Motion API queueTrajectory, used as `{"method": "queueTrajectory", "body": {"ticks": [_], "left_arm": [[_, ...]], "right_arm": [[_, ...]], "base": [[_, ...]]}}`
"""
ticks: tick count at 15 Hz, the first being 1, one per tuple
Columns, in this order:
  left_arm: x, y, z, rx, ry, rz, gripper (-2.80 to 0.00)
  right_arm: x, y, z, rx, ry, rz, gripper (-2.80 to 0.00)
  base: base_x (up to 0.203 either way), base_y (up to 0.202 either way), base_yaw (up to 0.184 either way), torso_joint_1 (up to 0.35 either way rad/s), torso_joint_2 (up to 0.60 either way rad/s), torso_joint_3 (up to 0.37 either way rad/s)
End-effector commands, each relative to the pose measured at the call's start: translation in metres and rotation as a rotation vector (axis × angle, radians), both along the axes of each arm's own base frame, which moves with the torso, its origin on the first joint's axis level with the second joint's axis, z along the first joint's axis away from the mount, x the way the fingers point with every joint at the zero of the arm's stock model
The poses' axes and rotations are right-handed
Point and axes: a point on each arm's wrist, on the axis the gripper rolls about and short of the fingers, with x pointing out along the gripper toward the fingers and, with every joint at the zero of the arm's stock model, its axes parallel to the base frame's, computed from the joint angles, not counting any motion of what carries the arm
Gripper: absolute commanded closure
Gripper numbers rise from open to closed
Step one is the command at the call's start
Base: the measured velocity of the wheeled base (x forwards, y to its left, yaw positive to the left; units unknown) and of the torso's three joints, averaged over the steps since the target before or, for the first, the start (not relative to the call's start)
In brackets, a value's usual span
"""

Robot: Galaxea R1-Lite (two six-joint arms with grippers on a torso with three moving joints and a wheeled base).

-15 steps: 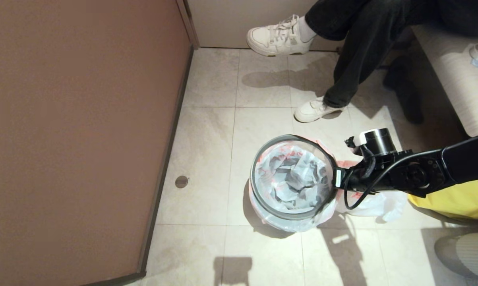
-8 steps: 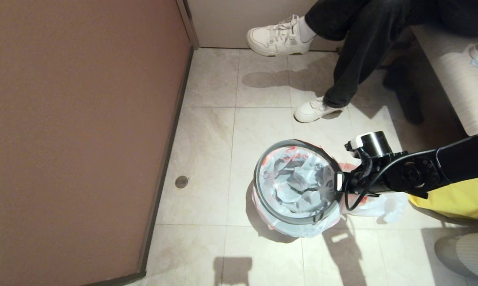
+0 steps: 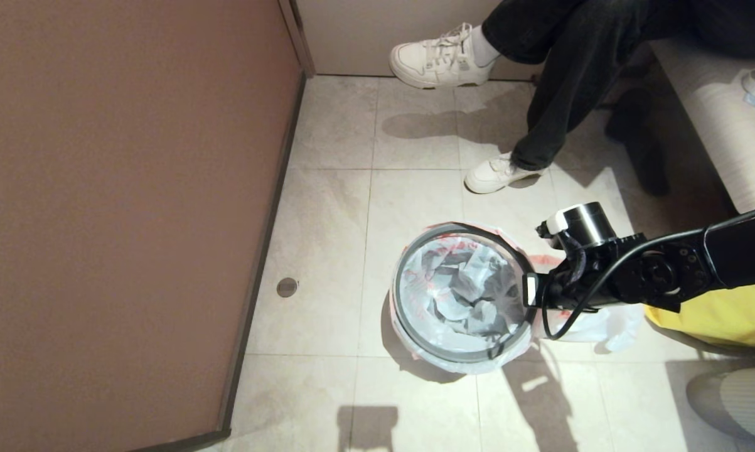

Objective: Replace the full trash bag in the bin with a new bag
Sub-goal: Place the trash can ring on the trash can

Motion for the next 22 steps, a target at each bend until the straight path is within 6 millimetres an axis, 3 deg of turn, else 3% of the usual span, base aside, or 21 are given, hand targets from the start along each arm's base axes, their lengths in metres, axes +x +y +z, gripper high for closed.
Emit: {"method": "queueTrajectory", "body": {"ticks": [1,6,17,22], "left_arm": [[0.0,0.0,0.0,0.0,0.001,-0.001,0.0],[0.0,0.0,0.0,0.0,0.001,-0.001,0.0],[0.0,0.0,0.0,0.0,0.001,-0.001,0.0],[0.0,0.0,0.0,0.0,0.001,0.0,0.0]], "right_arm": [[-0.006,0.005,0.006,0.002,-0.005,0.017,0.0],[-0.016,0.013,-0.008,-0.074,0.119,0.078,0.0],[-0.01,0.015,0.008,0.011,-0.013,0.046,0.0],[-0.005,0.016,0.002,0.006,-0.019,0.03,0.0]], "base": [[0.0,0.0,0.0,0.0,0.0,0.0],[0.0,0.0,0.0,0.0,0.0,0.0],[0.0,0.0,0.0,0.0,0.0,0.0],[0.0,0.0,0.0,0.0,0.0,0.0]]}}
